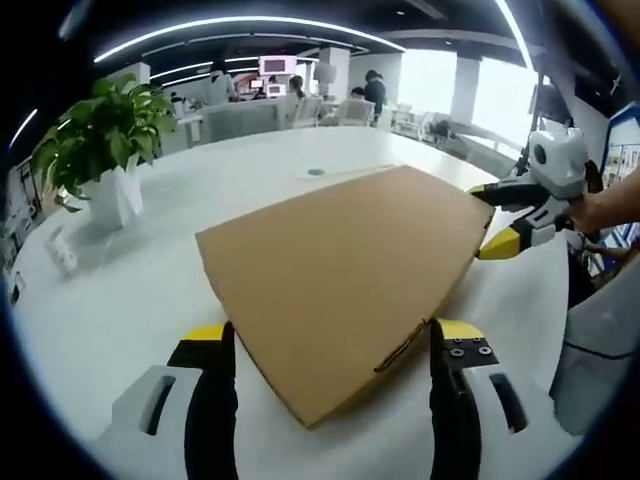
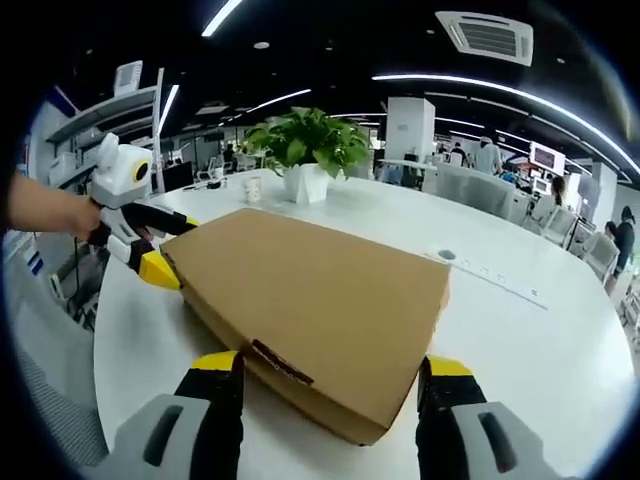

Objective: Operate the shoe box by opening the lid, removing the specified soft item, and placing it in the target area until the item is outside and the box remains undamaged.

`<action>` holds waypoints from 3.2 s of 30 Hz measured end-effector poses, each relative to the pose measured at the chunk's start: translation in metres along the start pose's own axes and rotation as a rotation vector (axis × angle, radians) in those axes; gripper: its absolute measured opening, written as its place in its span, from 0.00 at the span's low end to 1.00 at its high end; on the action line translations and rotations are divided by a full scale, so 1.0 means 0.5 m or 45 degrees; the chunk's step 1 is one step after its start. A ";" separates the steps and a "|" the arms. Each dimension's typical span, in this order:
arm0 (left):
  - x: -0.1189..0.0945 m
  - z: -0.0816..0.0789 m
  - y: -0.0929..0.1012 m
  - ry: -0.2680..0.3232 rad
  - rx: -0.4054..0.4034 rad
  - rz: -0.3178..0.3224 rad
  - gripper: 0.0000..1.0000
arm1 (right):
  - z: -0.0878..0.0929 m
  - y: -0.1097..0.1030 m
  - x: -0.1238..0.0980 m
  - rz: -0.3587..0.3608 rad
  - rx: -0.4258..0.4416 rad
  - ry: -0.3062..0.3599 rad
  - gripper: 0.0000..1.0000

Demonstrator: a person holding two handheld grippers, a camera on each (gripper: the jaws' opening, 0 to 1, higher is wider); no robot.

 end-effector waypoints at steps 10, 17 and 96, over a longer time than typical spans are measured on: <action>-0.002 0.002 -0.010 -0.017 0.035 0.029 0.78 | 0.001 -0.018 0.001 0.037 0.025 -0.001 0.68; -0.004 0.003 -0.016 -0.028 0.052 0.049 0.78 | 0.002 -0.031 0.004 0.060 0.041 0.000 0.68; -0.109 0.072 -0.076 -0.098 0.135 0.062 0.79 | 0.000 -0.181 0.032 0.055 0.104 0.013 0.66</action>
Point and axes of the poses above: the point that each gripper's makers call its tool centre point, and the gripper's own axes: x roughly forward along the fingers, y roughly to its right, z roughly out of its underside, the point moved 4 cm from there along -x, roughly backward along the fingers, and after that the axes turned 15 degrees about -z, right-handed, at the moved point
